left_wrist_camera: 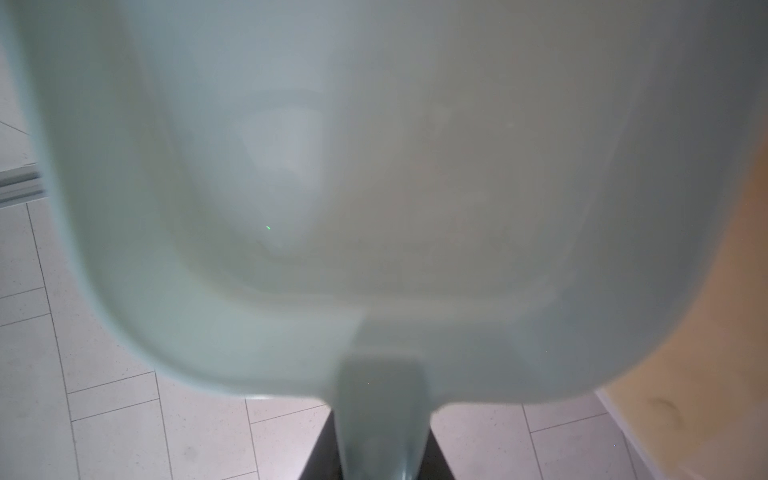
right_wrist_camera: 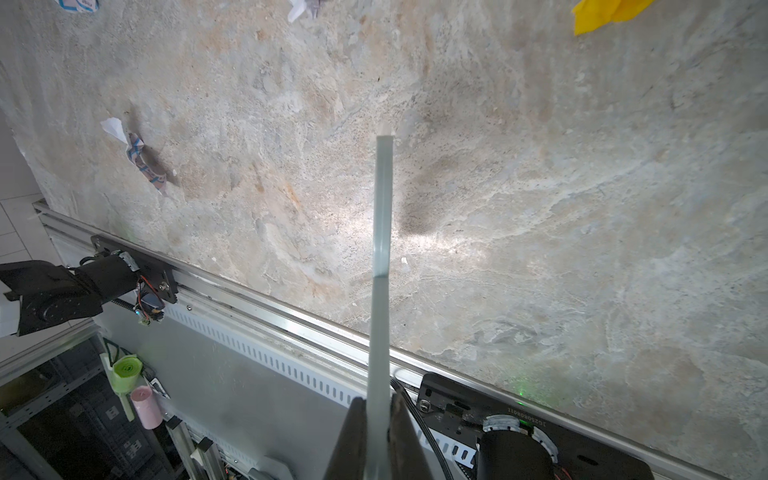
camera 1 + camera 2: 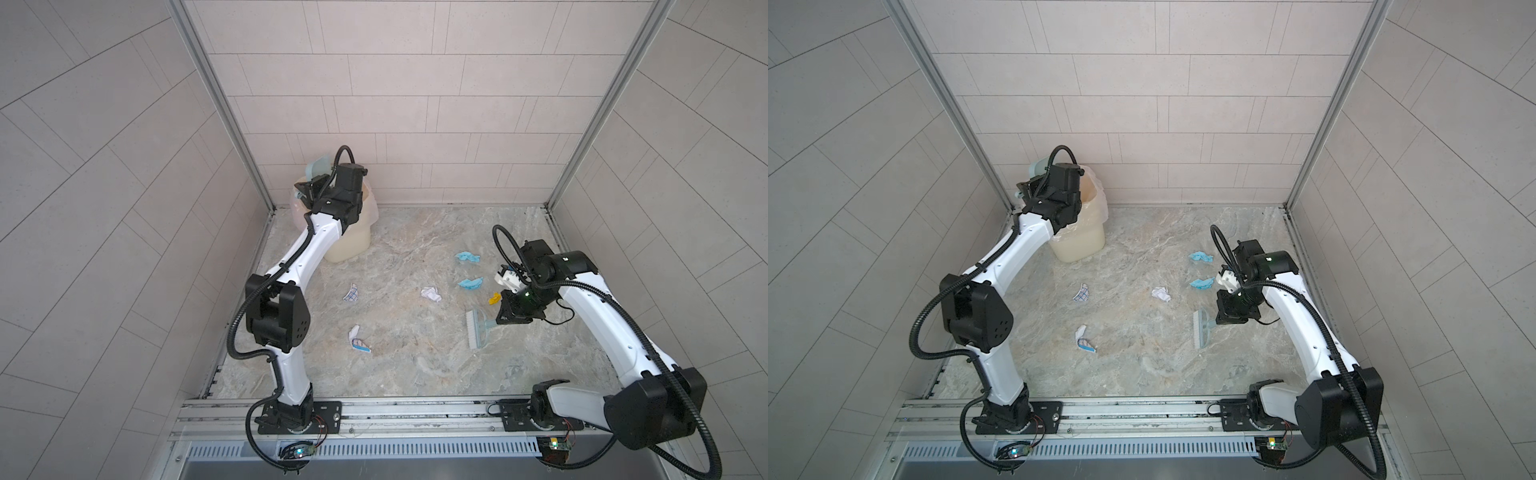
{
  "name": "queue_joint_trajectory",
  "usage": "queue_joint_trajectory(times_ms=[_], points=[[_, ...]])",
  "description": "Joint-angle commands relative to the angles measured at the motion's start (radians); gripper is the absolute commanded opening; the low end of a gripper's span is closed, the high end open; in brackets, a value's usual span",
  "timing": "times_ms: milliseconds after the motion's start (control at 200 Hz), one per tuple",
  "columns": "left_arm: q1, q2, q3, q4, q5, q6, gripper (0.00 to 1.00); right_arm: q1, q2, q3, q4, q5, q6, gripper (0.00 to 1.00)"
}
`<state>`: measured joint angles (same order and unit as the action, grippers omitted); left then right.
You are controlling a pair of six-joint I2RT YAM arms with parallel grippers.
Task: Sweep away the paper scraps from the table
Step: 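Bring the empty dustpan back down to the floor with the left gripper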
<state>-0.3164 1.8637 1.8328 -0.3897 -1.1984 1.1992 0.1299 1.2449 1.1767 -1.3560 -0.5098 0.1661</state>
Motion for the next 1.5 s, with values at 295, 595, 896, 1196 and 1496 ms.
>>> queue_joint_trajectory(times_ms=[295,595,896,1196,1496], points=[[-0.196,-0.061,0.191,-0.735,0.28,-0.811,0.0,-0.008,0.028,0.173,-0.04,0.226,-0.019,0.0],[-0.385,-0.142,-0.048,-0.756,0.586,-1.074,0.0,-0.009,0.048,0.258,0.064,0.482,-0.02,0.0],[-0.511,-0.193,-0.341,-0.642,0.858,-1.18,0.0,-0.007,0.24,0.305,0.059,0.706,-0.084,0.0],[-0.571,-0.23,-0.564,-0.525,1.029,-1.232,0.0,0.018,0.352,0.293,0.072,0.727,-0.14,0.0],[-0.61,-0.225,-0.649,-0.491,1.065,-1.26,0.0,0.085,0.416,0.292,0.048,0.706,-0.167,0.0]])
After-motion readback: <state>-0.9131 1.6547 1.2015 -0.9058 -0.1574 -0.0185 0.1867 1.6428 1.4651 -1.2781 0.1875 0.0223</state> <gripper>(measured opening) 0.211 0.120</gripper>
